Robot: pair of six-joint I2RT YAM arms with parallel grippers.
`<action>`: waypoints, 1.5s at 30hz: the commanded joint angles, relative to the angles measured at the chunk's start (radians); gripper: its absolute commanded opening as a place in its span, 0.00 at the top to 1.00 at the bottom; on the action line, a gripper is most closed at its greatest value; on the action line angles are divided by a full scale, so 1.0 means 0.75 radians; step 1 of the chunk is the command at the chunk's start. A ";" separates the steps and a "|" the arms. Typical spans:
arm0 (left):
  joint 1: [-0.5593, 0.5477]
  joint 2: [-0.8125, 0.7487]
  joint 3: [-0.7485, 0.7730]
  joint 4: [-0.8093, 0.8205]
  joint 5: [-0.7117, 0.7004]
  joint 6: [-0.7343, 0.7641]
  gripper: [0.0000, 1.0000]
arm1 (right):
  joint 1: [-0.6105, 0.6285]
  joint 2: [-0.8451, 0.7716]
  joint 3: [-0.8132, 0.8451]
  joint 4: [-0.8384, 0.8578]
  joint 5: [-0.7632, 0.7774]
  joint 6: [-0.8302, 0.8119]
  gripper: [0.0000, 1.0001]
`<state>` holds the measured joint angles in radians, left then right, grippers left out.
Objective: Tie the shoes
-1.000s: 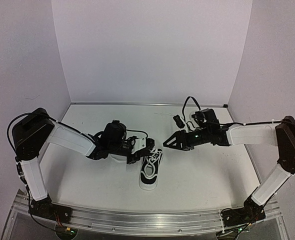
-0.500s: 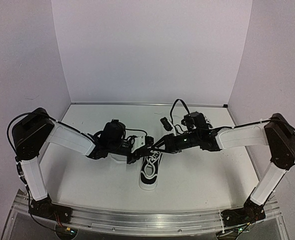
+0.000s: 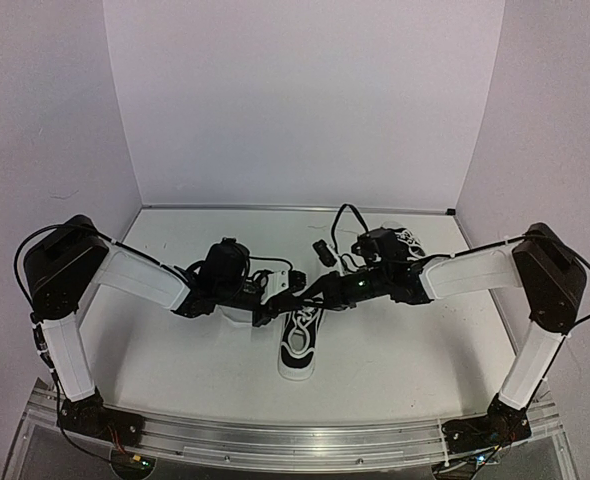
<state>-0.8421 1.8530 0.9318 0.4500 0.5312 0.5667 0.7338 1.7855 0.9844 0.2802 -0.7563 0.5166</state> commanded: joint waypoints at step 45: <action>0.077 -0.220 0.091 -0.441 -0.179 0.031 0.54 | 0.059 0.035 0.230 -0.441 0.321 -0.216 1.00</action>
<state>-0.8126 1.8225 0.9623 0.2794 0.4766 0.5605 0.7742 1.8175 1.1193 -0.0398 -0.5461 0.3656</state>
